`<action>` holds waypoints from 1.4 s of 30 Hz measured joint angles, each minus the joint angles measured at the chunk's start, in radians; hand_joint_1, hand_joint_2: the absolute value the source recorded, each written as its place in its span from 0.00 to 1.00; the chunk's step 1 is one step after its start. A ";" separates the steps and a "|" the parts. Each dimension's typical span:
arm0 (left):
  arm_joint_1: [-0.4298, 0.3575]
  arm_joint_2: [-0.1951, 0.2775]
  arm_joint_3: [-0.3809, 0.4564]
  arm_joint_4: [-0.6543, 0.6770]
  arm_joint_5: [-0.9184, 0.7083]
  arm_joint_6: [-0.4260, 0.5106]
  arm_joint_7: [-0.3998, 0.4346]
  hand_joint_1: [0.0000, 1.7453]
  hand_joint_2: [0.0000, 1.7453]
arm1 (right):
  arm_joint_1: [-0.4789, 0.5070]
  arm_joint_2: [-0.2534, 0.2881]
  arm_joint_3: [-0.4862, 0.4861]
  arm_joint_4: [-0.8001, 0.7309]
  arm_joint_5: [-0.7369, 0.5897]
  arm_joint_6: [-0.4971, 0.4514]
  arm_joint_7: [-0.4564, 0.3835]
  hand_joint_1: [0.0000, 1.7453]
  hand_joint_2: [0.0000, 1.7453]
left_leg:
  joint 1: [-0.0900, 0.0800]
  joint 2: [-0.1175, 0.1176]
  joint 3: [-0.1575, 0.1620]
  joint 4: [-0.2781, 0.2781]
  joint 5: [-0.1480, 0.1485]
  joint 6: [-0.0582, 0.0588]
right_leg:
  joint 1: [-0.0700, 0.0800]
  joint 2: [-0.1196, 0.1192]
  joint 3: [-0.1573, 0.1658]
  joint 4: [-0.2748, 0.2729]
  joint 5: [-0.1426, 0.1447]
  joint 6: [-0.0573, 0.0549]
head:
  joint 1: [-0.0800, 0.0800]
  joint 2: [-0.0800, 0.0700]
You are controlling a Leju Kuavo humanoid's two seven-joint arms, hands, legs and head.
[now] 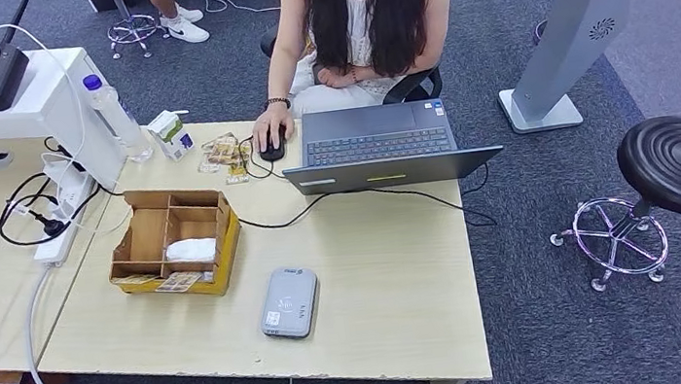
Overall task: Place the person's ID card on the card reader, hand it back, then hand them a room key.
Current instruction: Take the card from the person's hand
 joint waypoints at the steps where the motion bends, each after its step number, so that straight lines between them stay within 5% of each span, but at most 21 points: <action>1: 0.000 -0.004 0.003 -0.013 0.005 -0.015 -0.001 0.00 1.00 | 0.000 0.000 -0.001 0.001 0.005 -0.007 0.006 0.00 0.75 | 0.000 0.000 0.000 0.000 0.000 0.000 | 0.000 0.000 0.000 0.000 0.000 0.000 | 0.000 0.000; 2: 0.001 -0.009 0.006 -0.028 0.012 -0.031 0.001 0.00 1.00 | 0.000 0.000 -0.003 0.002 0.010 -0.016 0.014 0.00 1.00 | 0.000 0.000 0.000 0.000 0.000 0.000 | 0.000 0.000 0.000 0.000 0.000 0.000 | 0.000 0.000; 8: 0.000 -0.024 0.019 -0.088 0.060 -0.034 0.106 0.00 1.00 | -0.001 0.001 -0.004 0.005 0.045 -0.048 0.067 0.00 1.00 | 0.000 0.000 0.000 0.000 0.000 0.000 | 0.000 0.000 0.000 0.000 0.000 0.000 | 0.000 0.000; 11: -0.008 0.015 0.040 0.026 0.054 0.050 0.162 0.00 1.00 | 0.000 0.003 -0.004 0.007 0.064 -0.008 0.075 0.00 1.00 | -0.001 0.000 0.001 0.000 0.000 0.000 | 0.000 0.000 0.000 0.000 0.000 0.000 | 0.000 0.000; 13: -0.023 0.051 0.070 0.222 0.009 0.235 0.191 0.00 1.00 | 0.007 0.000 0.004 0.008 0.095 0.127 0.095 0.00 1.00 | -0.002 -0.001 0.002 -0.001 -0.001 -0.001 | -0.001 0.000 0.001 0.000 0.000 0.000 | -0.002 0.000; 16: -0.049 0.063 0.099 0.529 -0.081 0.707 0.182 0.00 1.00 | 0.033 -0.016 0.080 -0.002 0.279 0.404 0.165 0.00 1.00 | -0.002 -0.001 0.003 -0.001 -0.001 -0.001 | -0.003 0.000 0.002 0.000 -0.002 0.001 | -0.006 0.000; 17: -0.052 0.058 0.100 0.604 -0.099 0.833 0.175 0.00 1.00 | 0.039 -0.018 0.119 -0.005 0.344 0.429 0.187 0.00 1.00 | -0.002 -0.001 0.003 -0.001 -0.001 0.000 | -0.002 0.001 0.002 -0.001 -0.002 0.002 | -0.006 0.000; 19: -0.057 0.051 0.100 0.717 -0.112 0.935 0.172 0.00 1.00 | 0.045 -0.018 0.189 -0.006 0.408 0.357 0.214 0.00 1.00 | -0.001 -0.001 0.002 0.000 -0.001 0.000 | -0.001 0.000 0.002 -0.002 -0.002 0.002 | -0.001 0.000; 22: -0.068 0.060 0.100 0.816 -0.116 0.884 0.183 0.00 1.00 | 0.047 -0.016 0.262 -0.006 0.453 0.260 0.237 0.00 1.00 | -0.002 -0.001 0.003 0.000 -0.002 0.002 | -0.001 0.000 0.003 -0.002 -0.002 0.003 | 0.004 0.000; 30: -0.086 0.077 0.100 0.931 -0.104 0.905 0.223 0.00 1.00 | 0.062 0.011 0.390 -0.003 0.535 0.233 0.257 0.00 1.00 | -0.001 -0.001 0.004 0.000 -0.002 0.002 | -0.001 0.000 0.005 -0.001 -0.001 0.002 | 0.003 0.000; 42: -0.086 0.076 0.100 0.962 -0.096 0.900 0.209 0.00 1.00 | 0.066 0.024 0.459 -0.003 0.572 0.233 0.233 0.00 1.00 | -0.001 -0.001 0.004 0.000 -0.002 0.002 | 0.000 0.000 0.005 -0.001 -0.002 0.002 | 0.003 0.000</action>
